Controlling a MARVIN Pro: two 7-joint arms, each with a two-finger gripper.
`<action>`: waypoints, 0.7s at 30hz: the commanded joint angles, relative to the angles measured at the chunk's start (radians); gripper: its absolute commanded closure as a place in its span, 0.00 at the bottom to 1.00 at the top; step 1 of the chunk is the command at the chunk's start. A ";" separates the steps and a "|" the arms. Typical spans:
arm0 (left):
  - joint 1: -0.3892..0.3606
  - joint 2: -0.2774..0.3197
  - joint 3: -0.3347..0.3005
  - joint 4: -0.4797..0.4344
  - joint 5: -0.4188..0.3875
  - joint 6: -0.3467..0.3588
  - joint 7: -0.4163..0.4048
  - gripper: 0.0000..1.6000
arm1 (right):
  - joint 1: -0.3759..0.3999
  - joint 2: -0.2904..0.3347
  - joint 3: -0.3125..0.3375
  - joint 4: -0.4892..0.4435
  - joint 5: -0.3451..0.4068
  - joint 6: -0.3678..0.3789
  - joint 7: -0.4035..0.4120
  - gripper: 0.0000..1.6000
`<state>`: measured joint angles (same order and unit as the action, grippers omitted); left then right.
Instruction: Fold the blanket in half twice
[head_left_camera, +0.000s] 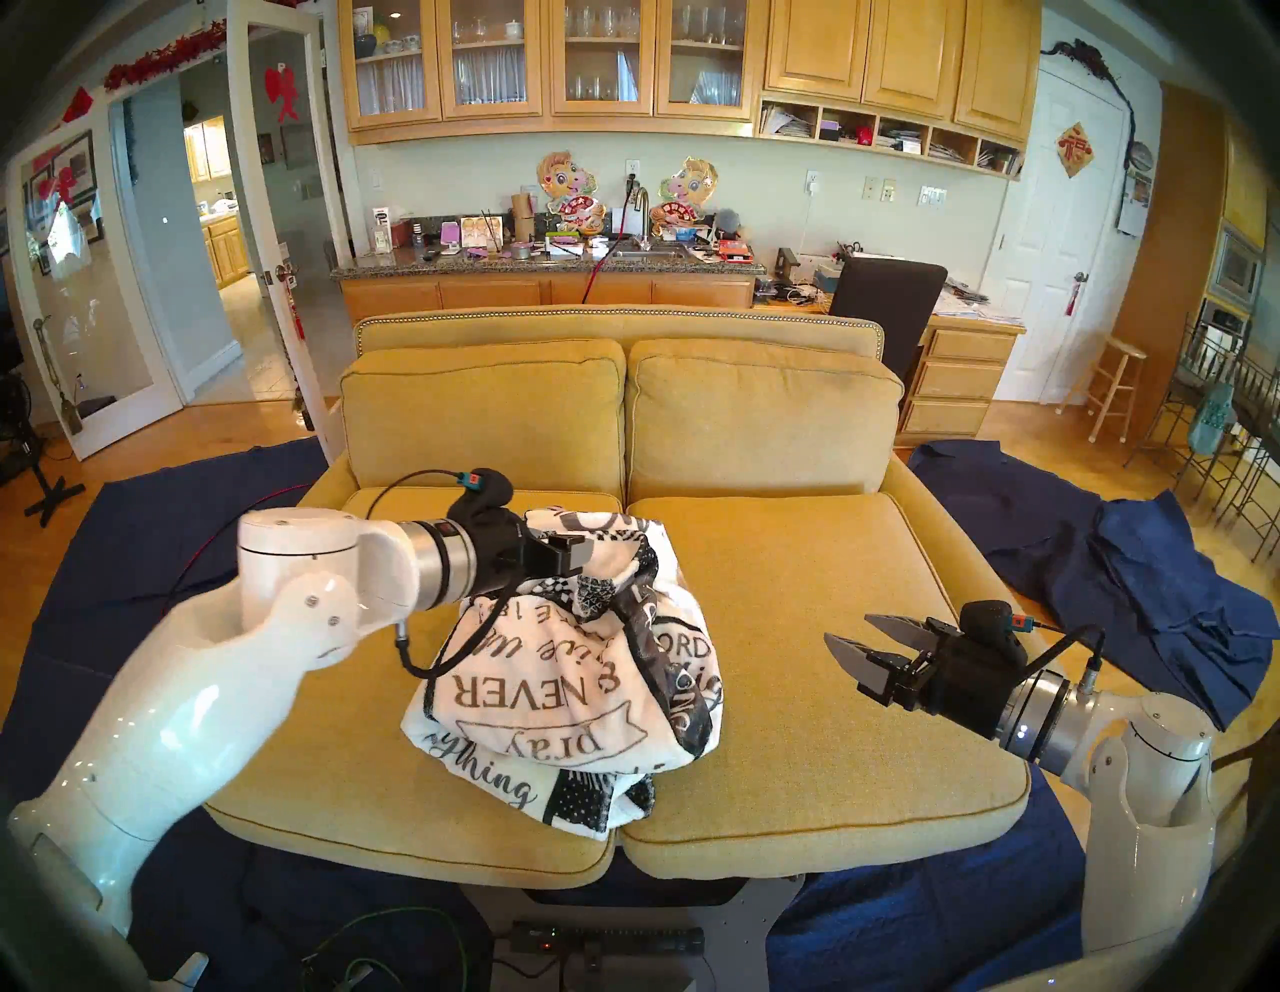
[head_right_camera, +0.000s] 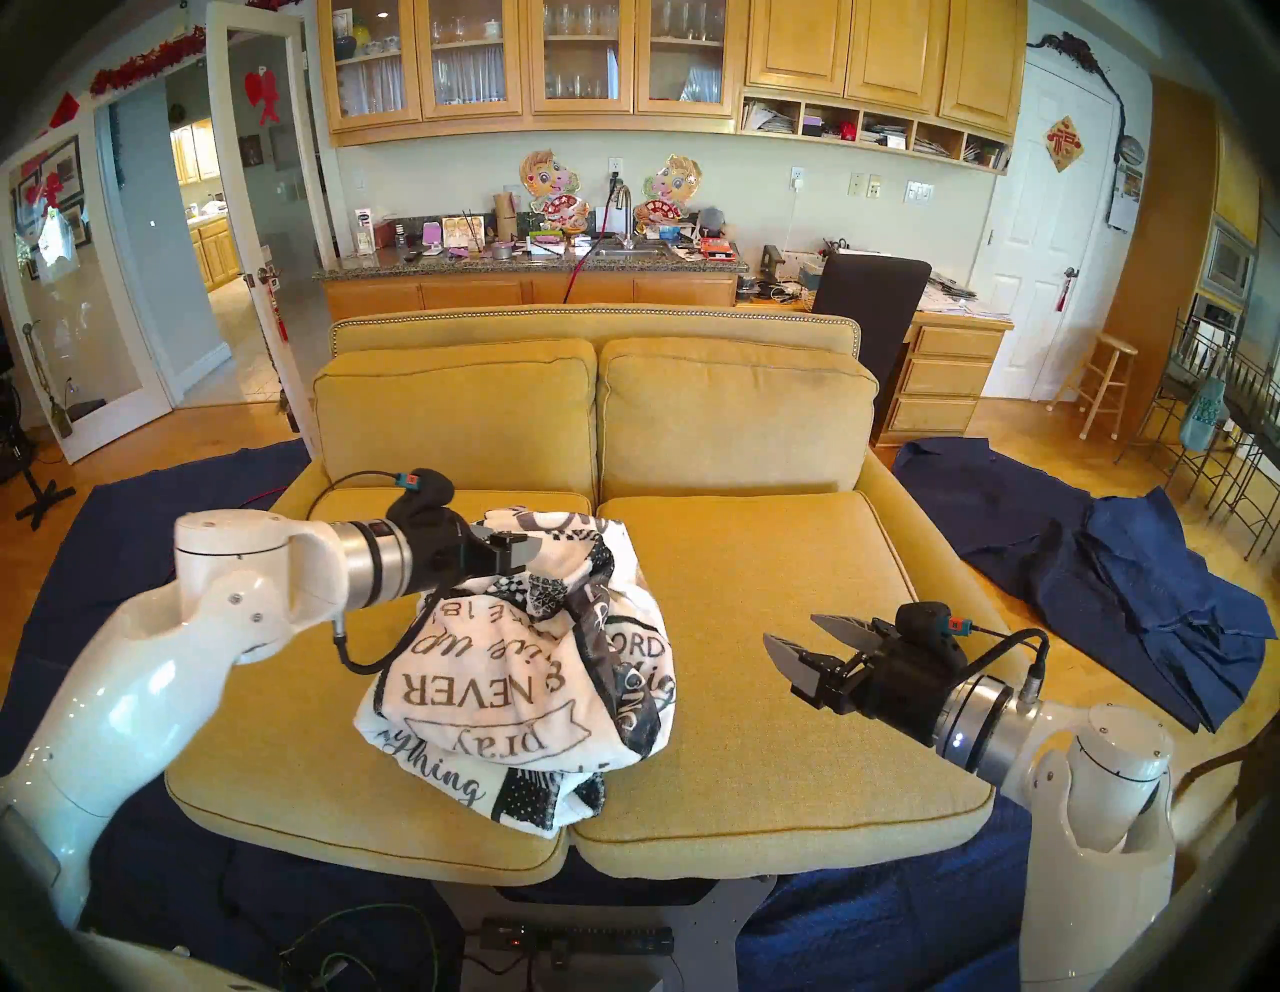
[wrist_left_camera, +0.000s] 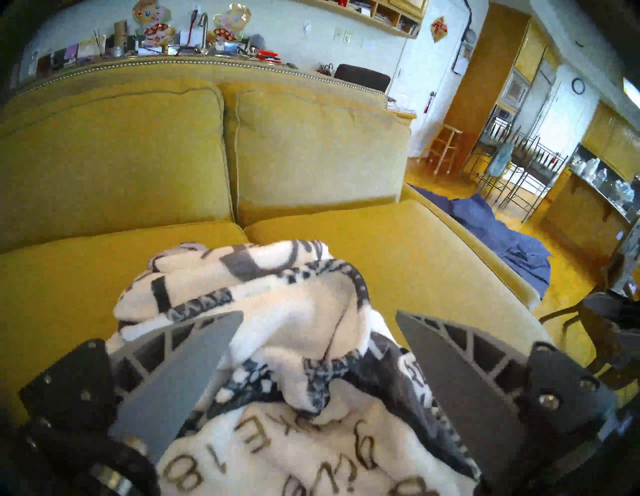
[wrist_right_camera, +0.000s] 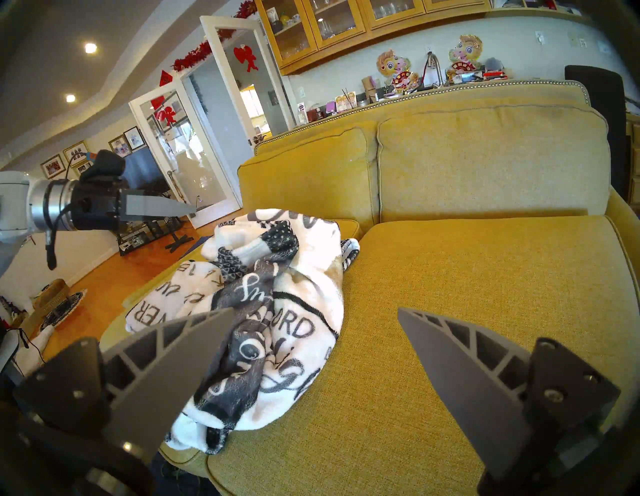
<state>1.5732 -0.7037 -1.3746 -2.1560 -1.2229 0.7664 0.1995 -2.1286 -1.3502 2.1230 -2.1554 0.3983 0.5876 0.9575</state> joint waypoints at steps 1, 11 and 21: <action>0.122 0.118 -0.154 -0.046 -0.081 0.038 -0.032 0.00 | 0.013 0.002 0.002 -0.020 0.006 -0.004 0.003 0.00; 0.243 0.175 -0.312 -0.020 -0.127 0.057 -0.062 0.00 | 0.013 0.002 0.002 -0.019 0.006 -0.004 0.003 0.00; 0.325 0.178 -0.472 0.078 -0.119 0.058 -0.079 0.00 | 0.012 0.002 0.002 -0.016 0.004 -0.004 0.003 0.00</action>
<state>1.8492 -0.5467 -1.7221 -2.1230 -1.3489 0.8399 0.1393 -2.1285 -1.3502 2.1231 -2.1551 0.3975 0.5876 0.9581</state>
